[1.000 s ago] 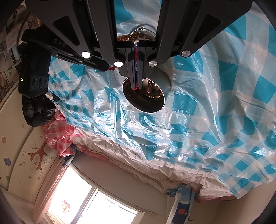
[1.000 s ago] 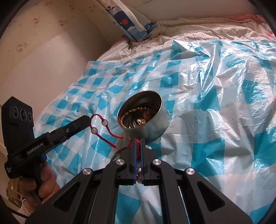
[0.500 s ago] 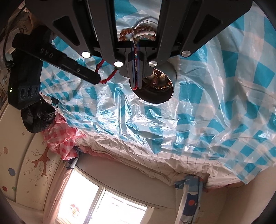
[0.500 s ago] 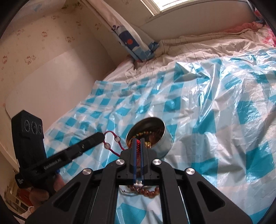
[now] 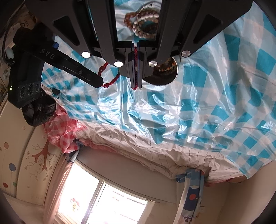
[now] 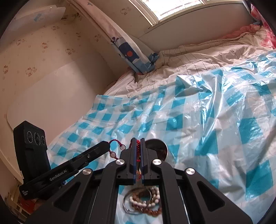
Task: Organize jewelry
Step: 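Carry the red cord bracelet over the steel tin with both grippers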
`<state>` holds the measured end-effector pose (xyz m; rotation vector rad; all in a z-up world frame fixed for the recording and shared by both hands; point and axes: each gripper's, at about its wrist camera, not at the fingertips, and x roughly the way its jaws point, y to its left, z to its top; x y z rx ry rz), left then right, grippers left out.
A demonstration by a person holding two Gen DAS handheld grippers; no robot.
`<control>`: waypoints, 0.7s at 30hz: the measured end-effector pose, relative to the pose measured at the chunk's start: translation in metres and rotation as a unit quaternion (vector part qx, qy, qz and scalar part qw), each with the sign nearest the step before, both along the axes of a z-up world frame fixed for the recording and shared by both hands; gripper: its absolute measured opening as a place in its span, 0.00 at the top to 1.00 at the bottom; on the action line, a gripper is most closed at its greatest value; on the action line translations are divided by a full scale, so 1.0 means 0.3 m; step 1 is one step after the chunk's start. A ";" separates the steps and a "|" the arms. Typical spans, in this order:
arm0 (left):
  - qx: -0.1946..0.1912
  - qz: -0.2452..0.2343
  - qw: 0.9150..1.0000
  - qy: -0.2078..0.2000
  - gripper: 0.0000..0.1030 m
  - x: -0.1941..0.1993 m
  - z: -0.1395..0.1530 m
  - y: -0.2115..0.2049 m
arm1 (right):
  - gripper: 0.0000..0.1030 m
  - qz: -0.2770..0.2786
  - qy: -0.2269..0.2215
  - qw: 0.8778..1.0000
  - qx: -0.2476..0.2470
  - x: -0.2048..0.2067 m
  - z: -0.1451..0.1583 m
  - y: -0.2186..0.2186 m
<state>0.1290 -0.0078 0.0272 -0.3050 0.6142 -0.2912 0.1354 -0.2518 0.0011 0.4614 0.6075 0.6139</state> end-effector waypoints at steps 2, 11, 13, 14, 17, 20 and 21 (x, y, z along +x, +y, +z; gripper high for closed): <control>-0.003 0.001 1.000 -0.001 0.98 0.009 0.001 0.000 | 0.96 -0.004 -0.002 1.000 0.004 0.014 0.004 0.001; -0.012 0.004 1.000 0.009 0.98 0.041 -0.029 0.011 | 0.96 -0.015 0.008 1.000 0.012 0.045 -0.029 -0.012; -0.013 0.005 1.000 0.014 0.98 0.049 -0.040 0.011 | 0.96 -0.016 0.008 1.000 0.013 0.052 -0.030 -0.014; -0.014 0.005 1.000 0.016 0.98 0.053 -0.046 0.012 | 0.96 -0.016 0.007 1.000 0.013 0.052 -0.029 -0.012; -0.015 0.007 1.000 0.021 0.98 0.064 -0.061 0.014 | 0.96 -0.015 0.008 1.000 0.012 0.060 -0.032 -0.003; -0.012 0.007 1.000 0.025 0.98 0.075 -0.073 0.013 | 0.96 -0.015 0.010 1.000 0.011 0.068 -0.038 0.004; -0.010 0.007 1.000 0.026 0.98 0.078 -0.076 0.012 | 0.96 -0.015 0.011 1.000 0.011 0.072 -0.040 0.006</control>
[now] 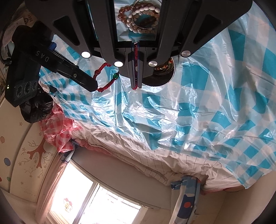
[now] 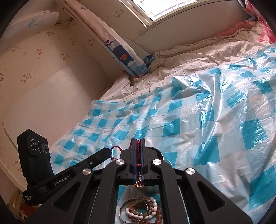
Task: Organize jewelry
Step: 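Carry the red cord bracelet over the steel tin with both grippers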
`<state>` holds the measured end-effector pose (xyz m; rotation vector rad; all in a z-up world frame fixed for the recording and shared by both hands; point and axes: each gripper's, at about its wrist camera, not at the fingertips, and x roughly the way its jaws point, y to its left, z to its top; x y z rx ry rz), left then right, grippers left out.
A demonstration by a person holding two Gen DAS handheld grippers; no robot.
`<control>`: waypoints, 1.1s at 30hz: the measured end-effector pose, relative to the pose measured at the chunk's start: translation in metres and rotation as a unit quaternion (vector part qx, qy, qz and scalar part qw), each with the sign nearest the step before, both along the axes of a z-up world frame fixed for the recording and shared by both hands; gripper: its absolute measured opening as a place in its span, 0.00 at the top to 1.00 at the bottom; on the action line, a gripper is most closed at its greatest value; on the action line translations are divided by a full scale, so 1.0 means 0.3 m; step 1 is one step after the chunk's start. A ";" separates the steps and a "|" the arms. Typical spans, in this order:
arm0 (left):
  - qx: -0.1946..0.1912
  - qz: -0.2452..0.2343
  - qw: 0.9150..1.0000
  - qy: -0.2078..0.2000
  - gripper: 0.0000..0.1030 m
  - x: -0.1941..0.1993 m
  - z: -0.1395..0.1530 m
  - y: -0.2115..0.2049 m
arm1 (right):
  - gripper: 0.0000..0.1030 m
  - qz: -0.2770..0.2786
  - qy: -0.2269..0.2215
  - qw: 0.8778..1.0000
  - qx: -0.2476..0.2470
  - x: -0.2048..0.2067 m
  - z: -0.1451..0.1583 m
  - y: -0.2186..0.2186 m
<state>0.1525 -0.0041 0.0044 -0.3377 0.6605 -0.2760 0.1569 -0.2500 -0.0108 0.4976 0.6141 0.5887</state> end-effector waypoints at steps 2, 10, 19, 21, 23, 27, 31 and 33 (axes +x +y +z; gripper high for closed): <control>0.004 0.001 1.000 0.002 0.98 0.006 -0.005 -0.004 | 0.96 0.001 0.001 1.000 -0.001 0.006 -0.003 0.006; 0.017 0.004 1.000 0.014 0.98 0.023 -0.035 -0.011 | 0.96 0.003 0.009 1.000 -0.013 0.031 -0.029 0.040; 0.019 0.002 0.999 0.028 0.98 0.039 -0.068 -0.015 | 0.96 0.010 0.018 0.999 -0.026 0.045 -0.050 0.074; 0.022 0.001 0.999 0.034 0.98 0.045 -0.078 -0.021 | 0.96 0.011 0.021 0.999 -0.027 0.047 -0.055 0.074; 0.027 0.000 0.999 0.037 0.98 0.047 -0.084 -0.025 | 0.96 0.011 0.023 0.999 -0.029 0.049 -0.061 0.077; 0.037 0.001 0.999 0.040 0.98 0.048 -0.090 -0.034 | 0.96 0.012 0.026 0.999 -0.033 0.052 -0.067 0.084; 0.047 0.003 0.998 0.049 0.98 0.056 -0.101 -0.040 | 0.96 0.014 0.028 0.999 -0.037 0.054 -0.072 0.093; 0.050 0.006 0.997 0.052 0.97 0.058 -0.104 -0.038 | 0.96 0.014 0.029 0.999 -0.039 0.057 -0.075 0.098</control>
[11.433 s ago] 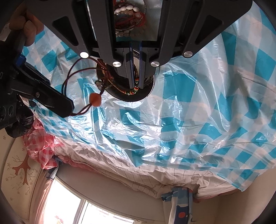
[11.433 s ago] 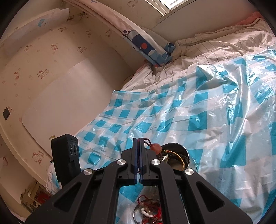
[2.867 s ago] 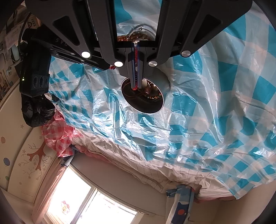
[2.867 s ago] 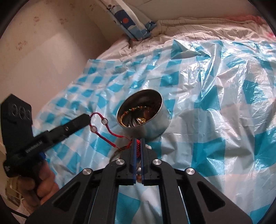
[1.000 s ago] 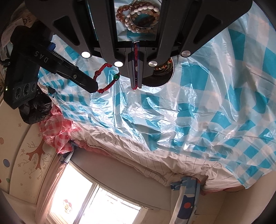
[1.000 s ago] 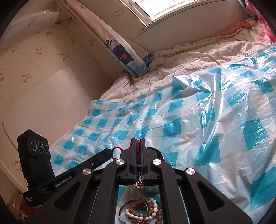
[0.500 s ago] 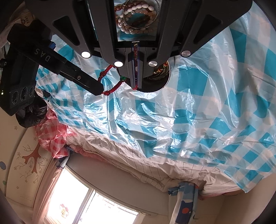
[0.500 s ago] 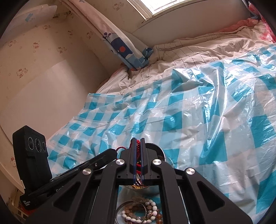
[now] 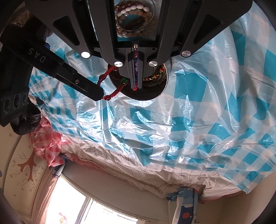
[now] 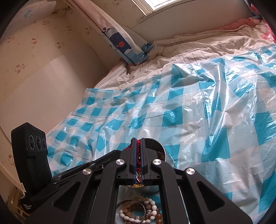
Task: Organize jewelry
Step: 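Carry the red cord bracelet over the steel tin with both grippers, then open both grippers to drop the red cord bracelet into the tin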
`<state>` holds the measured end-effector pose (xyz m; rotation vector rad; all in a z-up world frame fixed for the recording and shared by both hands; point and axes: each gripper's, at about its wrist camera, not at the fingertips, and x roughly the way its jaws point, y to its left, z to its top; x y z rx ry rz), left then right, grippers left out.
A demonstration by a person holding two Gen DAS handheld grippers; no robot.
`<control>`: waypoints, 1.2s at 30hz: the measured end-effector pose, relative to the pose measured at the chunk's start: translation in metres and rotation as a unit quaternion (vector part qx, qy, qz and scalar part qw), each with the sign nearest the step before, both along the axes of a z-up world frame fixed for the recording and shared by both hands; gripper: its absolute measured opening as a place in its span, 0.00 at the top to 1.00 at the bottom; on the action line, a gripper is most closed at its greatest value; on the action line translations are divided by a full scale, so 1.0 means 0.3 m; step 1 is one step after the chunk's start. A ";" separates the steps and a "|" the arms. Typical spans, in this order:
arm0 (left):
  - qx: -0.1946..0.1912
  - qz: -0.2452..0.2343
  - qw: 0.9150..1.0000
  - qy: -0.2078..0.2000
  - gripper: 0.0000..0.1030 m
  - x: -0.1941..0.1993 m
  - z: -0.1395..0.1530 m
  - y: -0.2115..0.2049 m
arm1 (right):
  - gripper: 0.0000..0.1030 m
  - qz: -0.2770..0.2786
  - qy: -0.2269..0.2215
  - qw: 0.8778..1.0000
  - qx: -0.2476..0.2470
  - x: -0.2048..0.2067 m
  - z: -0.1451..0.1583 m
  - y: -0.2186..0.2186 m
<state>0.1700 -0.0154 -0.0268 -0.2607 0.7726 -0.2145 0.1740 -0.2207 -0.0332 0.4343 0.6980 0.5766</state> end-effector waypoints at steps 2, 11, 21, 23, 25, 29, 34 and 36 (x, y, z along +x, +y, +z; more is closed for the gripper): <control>0.005 0.004 1.000 0.001 0.95 0.000 -0.001 0.001 | 0.96 0.000 0.002 1.000 -0.004 0.003 -0.004 0.006; 0.018 0.036 0.999 -0.016 0.62 -0.018 0.024 0.028 | 0.96 0.007 0.013 0.999 -0.043 0.010 -0.031 0.050; 0.028 0.074 0.997 -0.022 0.35 -0.020 0.032 0.063 | 0.71 -0.009 0.007 0.990 -0.139 0.007 -0.058 0.119; 0.026 0.084 0.996 -0.018 0.34 -0.019 0.029 0.079 | 0.66 -0.019 -0.002 0.988 -0.150 0.001 -0.053 0.114; 0.025 0.093 0.995 -0.014 0.34 -0.017 0.024 0.093 | 0.65 -0.027 -0.005 0.988 -0.153 0.000 -0.052 0.104; 0.029 0.103 0.994 -0.008 0.33 -0.014 0.016 0.102 | 0.52 -0.042 -0.005 0.989 -0.145 0.003 -0.044 0.080; 0.040 0.106 0.994 -0.006 0.31 -0.014 0.011 0.099 | 0.46 -0.049 0.005 0.989 -0.141 0.009 -0.052 0.063; 0.043 0.107 0.993 -0.005 0.31 -0.014 0.010 0.097 | 0.43 -0.053 0.010 0.989 -0.141 0.012 -0.056 0.060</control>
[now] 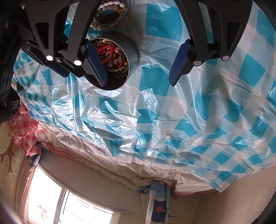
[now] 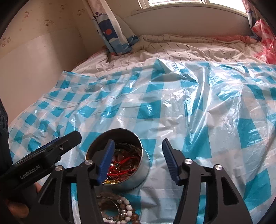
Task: Organize jewelry
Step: 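Open both grippers to drop the red cord bracelet into the tin, then move both grippers back from the tin toward the remaining bracelets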
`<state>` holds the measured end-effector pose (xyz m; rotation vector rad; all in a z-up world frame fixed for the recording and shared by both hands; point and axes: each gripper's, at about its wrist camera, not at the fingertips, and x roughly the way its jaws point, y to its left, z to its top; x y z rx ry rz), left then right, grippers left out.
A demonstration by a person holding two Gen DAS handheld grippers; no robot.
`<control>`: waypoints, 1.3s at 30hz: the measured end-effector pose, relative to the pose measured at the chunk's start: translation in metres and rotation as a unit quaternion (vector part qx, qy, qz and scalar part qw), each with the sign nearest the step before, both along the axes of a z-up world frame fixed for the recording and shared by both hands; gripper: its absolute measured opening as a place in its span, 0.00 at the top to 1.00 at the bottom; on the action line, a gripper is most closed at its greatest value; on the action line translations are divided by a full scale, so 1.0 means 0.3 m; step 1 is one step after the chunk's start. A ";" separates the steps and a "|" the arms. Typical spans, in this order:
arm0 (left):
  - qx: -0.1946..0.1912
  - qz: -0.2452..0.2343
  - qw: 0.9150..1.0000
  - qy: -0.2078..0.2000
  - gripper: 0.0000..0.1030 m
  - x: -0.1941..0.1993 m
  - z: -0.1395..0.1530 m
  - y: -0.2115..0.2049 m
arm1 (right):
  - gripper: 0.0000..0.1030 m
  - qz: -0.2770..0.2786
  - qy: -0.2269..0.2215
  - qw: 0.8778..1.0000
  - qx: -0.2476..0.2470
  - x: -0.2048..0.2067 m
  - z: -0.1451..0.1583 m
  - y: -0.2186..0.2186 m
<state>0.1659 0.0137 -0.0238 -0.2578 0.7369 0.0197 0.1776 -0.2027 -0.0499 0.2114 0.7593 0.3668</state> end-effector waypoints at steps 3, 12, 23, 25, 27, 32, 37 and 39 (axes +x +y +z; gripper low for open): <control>0.006 0.001 1.000 0.000 0.30 0.000 0.001 -0.003 | 0.39 -0.004 0.005 1.000 0.000 0.005 -0.006 -0.003; 0.017 0.001 1.000 0.002 0.28 -0.002 0.001 -0.013 | 0.34 -0.012 0.014 1.000 -0.003 0.009 -0.021 -0.014; 0.036 -0.013 0.999 -0.012 0.22 -0.019 0.022 -0.048 | 0.27 -0.008 0.007 1.000 -0.017 -0.001 -0.021 0.001; 0.043 -0.013 0.999 -0.015 0.21 -0.025 0.024 -0.051 | 0.27 -0.006 0.003 1.000 -0.022 -0.007 -0.017 0.008; 0.043 -0.010 0.999 -0.014 0.21 -0.028 0.024 -0.044 | 0.27 -0.006 0.002 1.000 -0.024 -0.007 -0.017 0.009; 0.048 -0.004 0.999 -0.023 0.21 -0.051 0.035 -0.037 | 0.27 -0.010 0.002 0.999 -0.039 -0.013 -0.012 0.004; 0.075 -0.010 0.996 -0.036 0.21 -0.118 0.057 -0.055 | 0.27 -0.015 0.012 0.997 -0.072 -0.037 -0.012 -0.026; 0.087 -0.014 0.995 -0.040 0.21 -0.142 0.065 -0.062 | 0.27 -0.012 0.016 0.997 -0.077 -0.062 -0.009 -0.046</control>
